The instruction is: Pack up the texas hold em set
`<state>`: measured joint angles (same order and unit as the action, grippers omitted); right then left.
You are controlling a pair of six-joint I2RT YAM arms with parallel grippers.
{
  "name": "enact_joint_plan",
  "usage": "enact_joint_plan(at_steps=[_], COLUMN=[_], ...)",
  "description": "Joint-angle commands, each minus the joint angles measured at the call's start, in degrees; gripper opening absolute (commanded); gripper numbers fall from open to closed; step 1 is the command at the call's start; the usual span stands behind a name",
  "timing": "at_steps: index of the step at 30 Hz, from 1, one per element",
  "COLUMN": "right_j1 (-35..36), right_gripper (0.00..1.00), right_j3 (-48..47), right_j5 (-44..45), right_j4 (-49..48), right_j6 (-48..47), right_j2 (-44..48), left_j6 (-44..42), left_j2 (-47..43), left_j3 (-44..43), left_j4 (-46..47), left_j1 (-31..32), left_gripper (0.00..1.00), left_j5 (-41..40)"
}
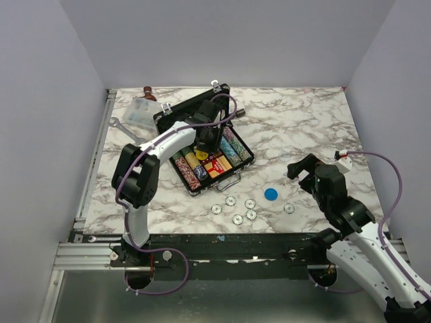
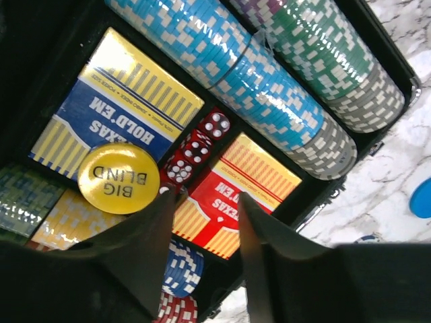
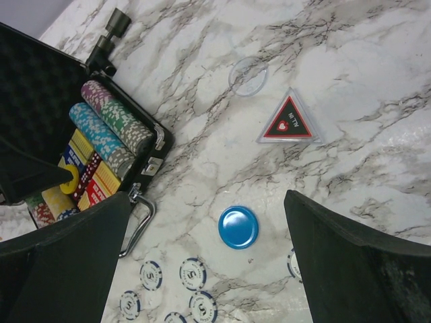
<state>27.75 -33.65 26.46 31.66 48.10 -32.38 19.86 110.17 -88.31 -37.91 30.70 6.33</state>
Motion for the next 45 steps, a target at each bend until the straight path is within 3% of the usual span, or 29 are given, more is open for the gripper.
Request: enact_joint_plan(at_steps=[1,8,20,36,40,45], right_j1=[-0.07,-0.13,-0.07,-0.08,-0.06,-0.14], right_gripper=[1.0,1.0,1.0,1.0,1.0,1.0], right_j3=[-0.64,0.06,1.27,2.35,2.04,0.21], right_j5=[-1.68,-2.49,-2.87,-4.89,-6.69,-11.89], right_j4=[-2.19,-2.16,-2.3,-3.51,-2.86,-1.24], right_j6=[-1.06,0.02,0.89,1.14,0.29,-0.86], right_j2=[-0.39,0.61,0.74,0.41,-2.15,-10.79], left_j6=[-0.76,-3.5,-3.07,-4.98,-4.19,-2.4], left_j2=[1.97,2.18,5.48,4.01,2.1,-5.02], left_j3=[-0.7,0.96,-0.57,-2.01,-3.6,-1.45], left_j4=[0.56,0.92,-0.29,-3.32,-5.98,-7.26], left_j1=[-0.46,0.28,0.5,0.41,0.56,1.27], left_gripper=[0.38,0.38,0.44,0.44,0.5,0.67], left_j5=[-5.16,-14.28,-14.08,-23.83,-20.85,-12.1])
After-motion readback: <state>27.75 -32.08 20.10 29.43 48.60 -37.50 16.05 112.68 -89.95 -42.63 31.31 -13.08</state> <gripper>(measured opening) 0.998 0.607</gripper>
